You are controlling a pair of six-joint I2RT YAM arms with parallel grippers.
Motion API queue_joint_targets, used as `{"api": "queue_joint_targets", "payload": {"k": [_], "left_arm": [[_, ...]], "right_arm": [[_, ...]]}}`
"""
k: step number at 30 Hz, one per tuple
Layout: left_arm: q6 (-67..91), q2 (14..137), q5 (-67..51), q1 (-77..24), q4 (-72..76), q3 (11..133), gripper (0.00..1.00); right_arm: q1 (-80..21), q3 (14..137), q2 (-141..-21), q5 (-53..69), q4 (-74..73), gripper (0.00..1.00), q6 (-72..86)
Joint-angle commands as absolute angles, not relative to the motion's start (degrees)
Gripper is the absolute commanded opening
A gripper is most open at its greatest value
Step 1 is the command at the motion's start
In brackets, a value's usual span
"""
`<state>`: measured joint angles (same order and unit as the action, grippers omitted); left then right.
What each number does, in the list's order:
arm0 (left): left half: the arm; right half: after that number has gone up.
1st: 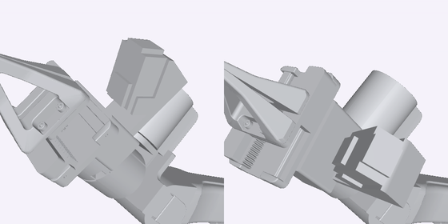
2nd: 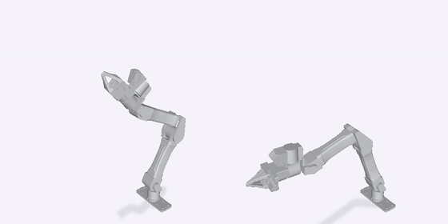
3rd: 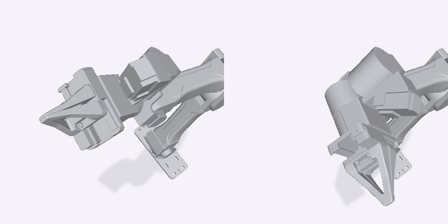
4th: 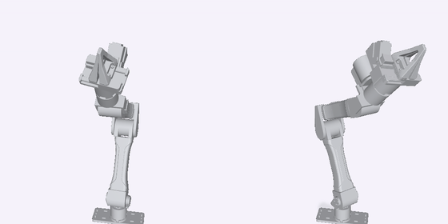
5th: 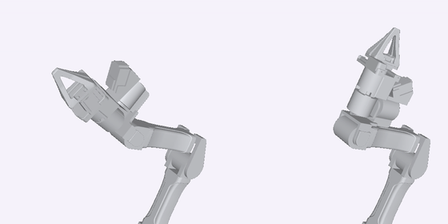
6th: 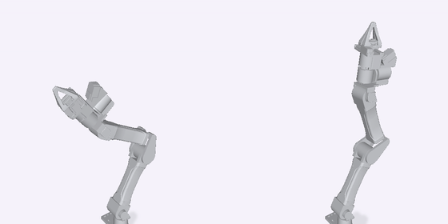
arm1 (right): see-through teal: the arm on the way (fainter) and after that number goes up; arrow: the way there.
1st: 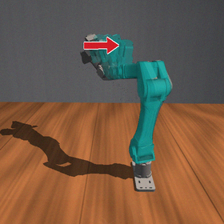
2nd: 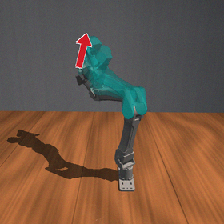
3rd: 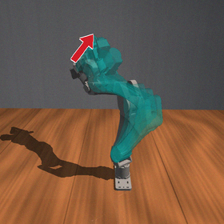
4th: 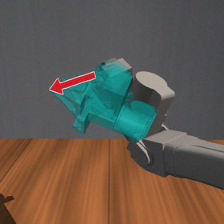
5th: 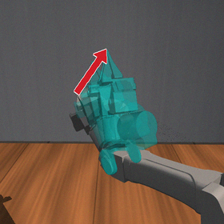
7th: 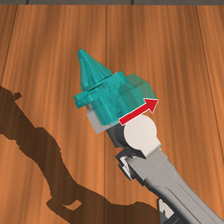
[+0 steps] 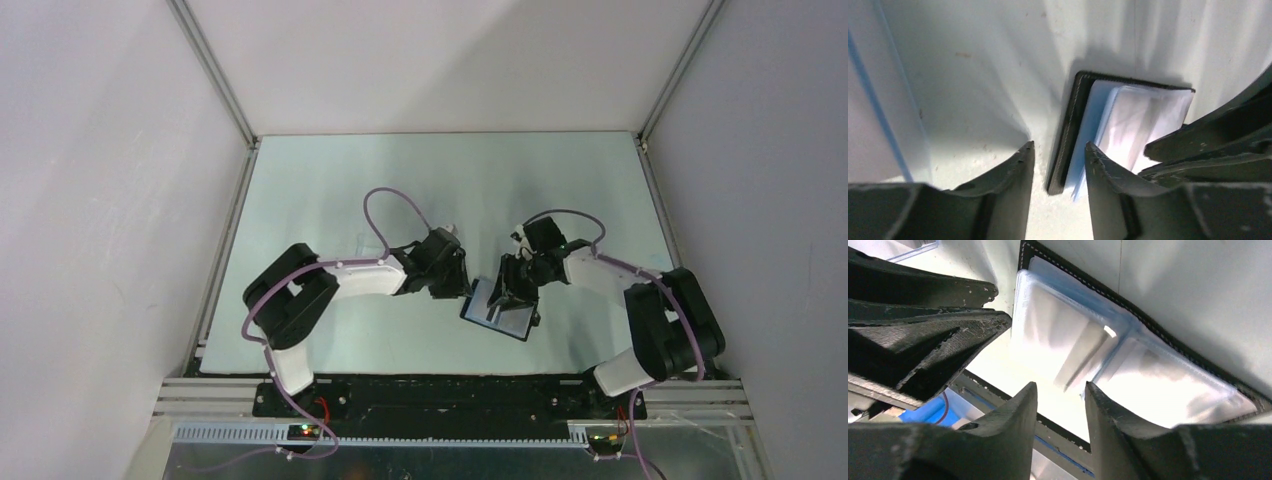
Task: Put the credit cards into the card holder
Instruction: Insert the credit card into the card holder.
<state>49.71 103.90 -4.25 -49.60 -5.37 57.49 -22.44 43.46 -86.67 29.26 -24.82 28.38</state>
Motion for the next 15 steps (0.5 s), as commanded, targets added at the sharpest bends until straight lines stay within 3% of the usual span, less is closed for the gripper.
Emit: {"api": "queue_joint_targets", "payload": {"k": [1,4,7,15], "left_arm": [[50.86,99.55,-3.8,-49.45,-8.7,55.68,0.5],[50.41,99.51,-7.93,-48.96,-7.19,55.38,0.53],[51.75,100.1,-12.42,-48.48,-1.3,53.73,0.55],[55.11,104.44,-16.9,-47.36,6.29,51.4,0.61]], "right_arm": [[-22.76,45.35,-80.53,24.88,-29.45,0.47,26.61],[-22.7,45.35,-78.55,23.02,-32.24,0.49,25.69],[-22.2,44.64,-76.88,22.28,-33.16,0.45,25.42],[-20.69,40.65,-77.86,20.32,-31.6,0.14,25.08]]}}
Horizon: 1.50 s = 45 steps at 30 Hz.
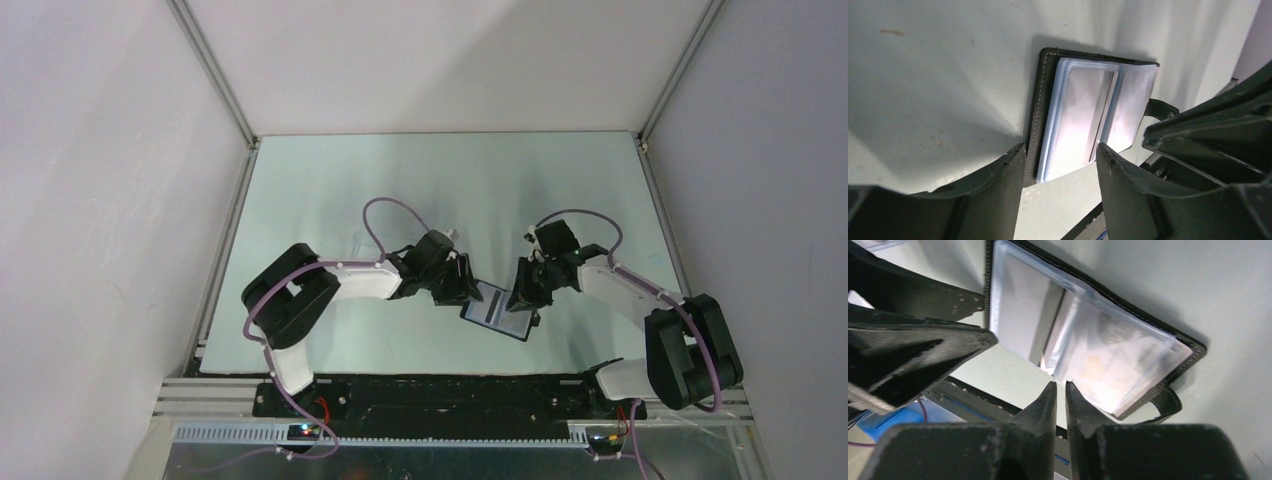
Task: Put the credit cards into the card holder
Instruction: Insert the credit card into the card holder, then close the card holder at the center of the board.
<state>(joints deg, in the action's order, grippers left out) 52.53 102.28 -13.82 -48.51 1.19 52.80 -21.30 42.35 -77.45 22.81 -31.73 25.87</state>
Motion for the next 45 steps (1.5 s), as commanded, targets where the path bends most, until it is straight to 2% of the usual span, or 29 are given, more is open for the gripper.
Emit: {"api": "queue_joint_targets", "payload": {"k": [1,6,18,29,35,45], "left_arm": [[55.66,104.87,-17.69,-47.13,6.75,51.37,0.61],[57.22,106.18,-20.42,-46.7,10.85,50.48,0.59],[59.9,101.67,-32.85,-48.06,23.34,49.76,0.53],[65.05,105.17,-35.03,-50.35,31.09,50.9,0.53],[66.2,107.71,-35.47,-51.19,32.77,53.12,0.51],[68.18,113.76,-36.2,-53.6,32.96,60.02,0.5]], "right_arm": [[-20.66,40.24,-78.99,20.11,-30.71,0.12,24.95],[-20.65,40.06,-83.41,21.11,-27.26,0.0,24.69],[-20.73,40.06,-85.34,22.21,-25.84,0.0,24.65],[-19.92,40.08,-82.63,23.05,-26.77,0.0,24.96],[-16.62,40.51,-76.67,22.55,-31.35,0.07,24.53],[-7.66,40.49,-70.41,18.69,-37.64,0.06,24.7]]}}
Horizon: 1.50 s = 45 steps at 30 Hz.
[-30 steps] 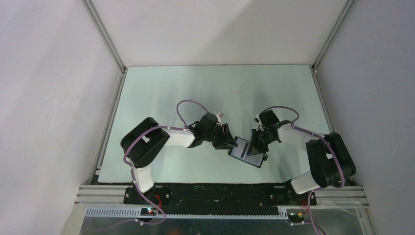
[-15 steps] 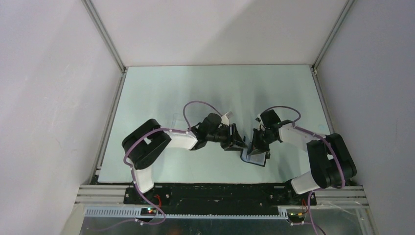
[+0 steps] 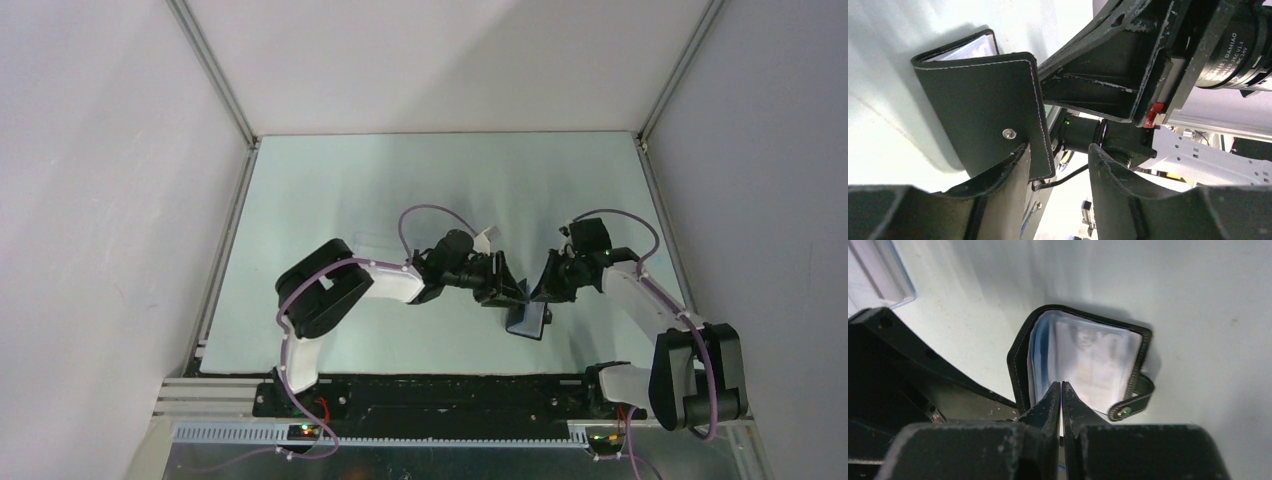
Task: Put the credit cards into the card holder
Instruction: Close the card holder at the center of the board.
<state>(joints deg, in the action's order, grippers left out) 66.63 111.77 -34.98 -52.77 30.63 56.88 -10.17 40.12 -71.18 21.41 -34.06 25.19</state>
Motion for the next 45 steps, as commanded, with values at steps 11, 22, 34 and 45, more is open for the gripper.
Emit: {"api": "queue_joint_targets", "payload": {"k": [11,22,34,45], "left_arm": [[69.39,119.58,-34.58,-55.45,32.47,62.57,0.44],[68.42,119.53,-33.96,-56.69,30.17,63.94,0.46],[63.12,118.25,-30.17,-55.72,21.39,64.47,0.3],[55.39,119.55,-22.0,-55.95,2.36,68.86,0.17]], "right_arm": [[-2.8,40.61,-66.61,17.25,-38.69,0.06,25.61],[-0.8,40.57,-65.8,19.21,-38.71,0.08,25.42],[-1.25,40.56,-69.94,15.55,-39.56,0.08,26.57],[-3.88,40.43,-74.01,14.68,-39.42,0.08,26.77]]}}
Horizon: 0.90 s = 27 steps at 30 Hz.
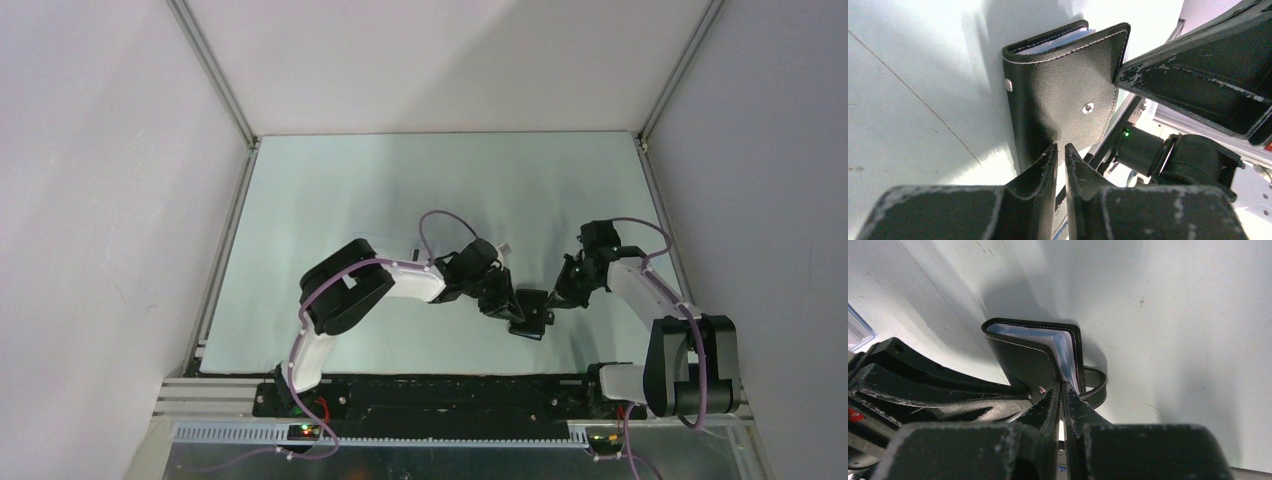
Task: Put the credit cards into the card holder
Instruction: Close the card holder at the center of the board.
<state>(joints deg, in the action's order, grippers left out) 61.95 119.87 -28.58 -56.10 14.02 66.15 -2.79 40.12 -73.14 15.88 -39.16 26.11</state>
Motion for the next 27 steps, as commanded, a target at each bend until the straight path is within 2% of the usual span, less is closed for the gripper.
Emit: {"api": "queue_joint_targets", "payload": {"k": [1,13,20,27], "left_arm": [[54.9,119.67,-20.86,-55.97,-0.35,69.84,0.16],[51.33,119.11,-11.91,-56.65,-14.92,74.59,0.11],[48.23,117.83,-7.16,-57.7,-21.11,77.39,0.13],[45.14,117.18,-7.6,-59.01,-22.18,80.18,0.19]], "right_arm": [[-4.01,40.39,-74.05,14.33,-39.53,0.08,26.79],[-6.8,40.29,-74.51,6.97,-40.66,0.07,29.23],[-8.54,40.25,-75.28,3.42,-40.16,0.07,29.77],[-8.58,40.25,-74.09,3.67,-40.05,0.07,29.64]]}}
